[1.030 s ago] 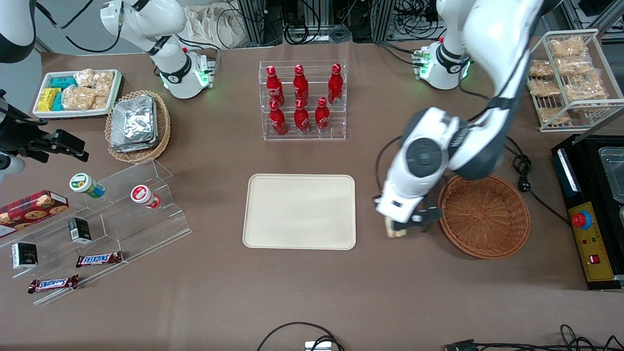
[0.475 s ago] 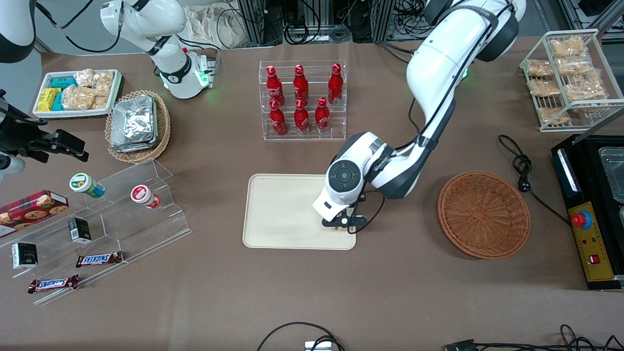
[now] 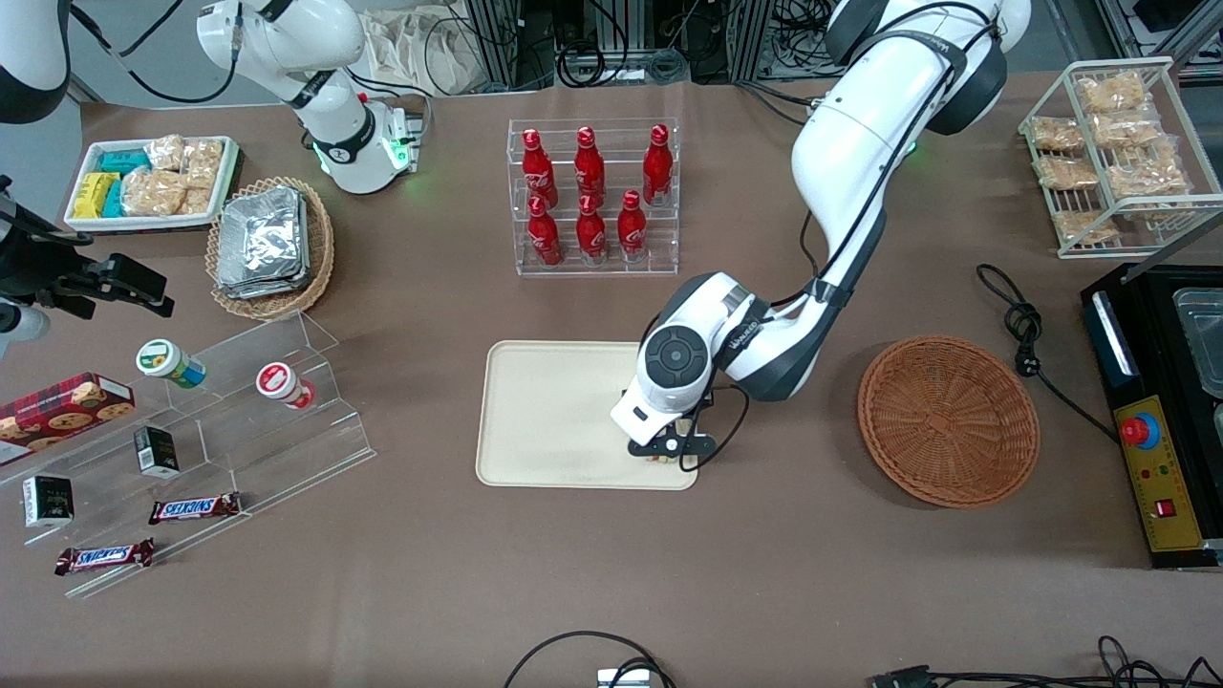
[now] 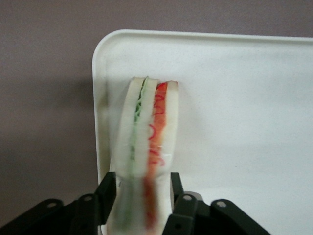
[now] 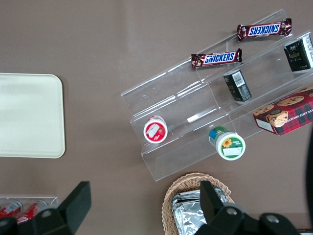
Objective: Place sandwich from basket to tray
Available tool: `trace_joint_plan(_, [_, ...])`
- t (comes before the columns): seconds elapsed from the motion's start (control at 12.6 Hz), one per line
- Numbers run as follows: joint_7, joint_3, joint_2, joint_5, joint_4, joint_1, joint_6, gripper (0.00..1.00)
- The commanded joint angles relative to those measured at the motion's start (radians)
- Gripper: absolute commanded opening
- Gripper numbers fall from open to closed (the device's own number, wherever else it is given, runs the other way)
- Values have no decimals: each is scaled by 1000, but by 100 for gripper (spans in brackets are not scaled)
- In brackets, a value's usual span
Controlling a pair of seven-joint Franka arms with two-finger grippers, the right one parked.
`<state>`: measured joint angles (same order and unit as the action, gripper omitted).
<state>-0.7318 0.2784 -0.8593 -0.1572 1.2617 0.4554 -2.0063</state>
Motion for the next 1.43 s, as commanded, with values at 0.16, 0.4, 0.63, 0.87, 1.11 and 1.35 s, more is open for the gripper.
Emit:
trace_joint_plan(0.16, [-23,-13,66,-13,-16,-6,38,100])
trace_joint_plan(0.4, [-118,-15,178,-24,69,-43,231,100])
trace_joint_plan(0.63, [-120,-8,427,-16,420,-118,10,100])
trace_joint_plan(0.87, [-75,-10,615,-16,635,-162,-43,100])
trace_joint_plan(1.11, [53,-10,726,-2,686,-239,-17,100])
trace_joint_plan(1.35, [84,-12,756,7,660,-309,23,100])
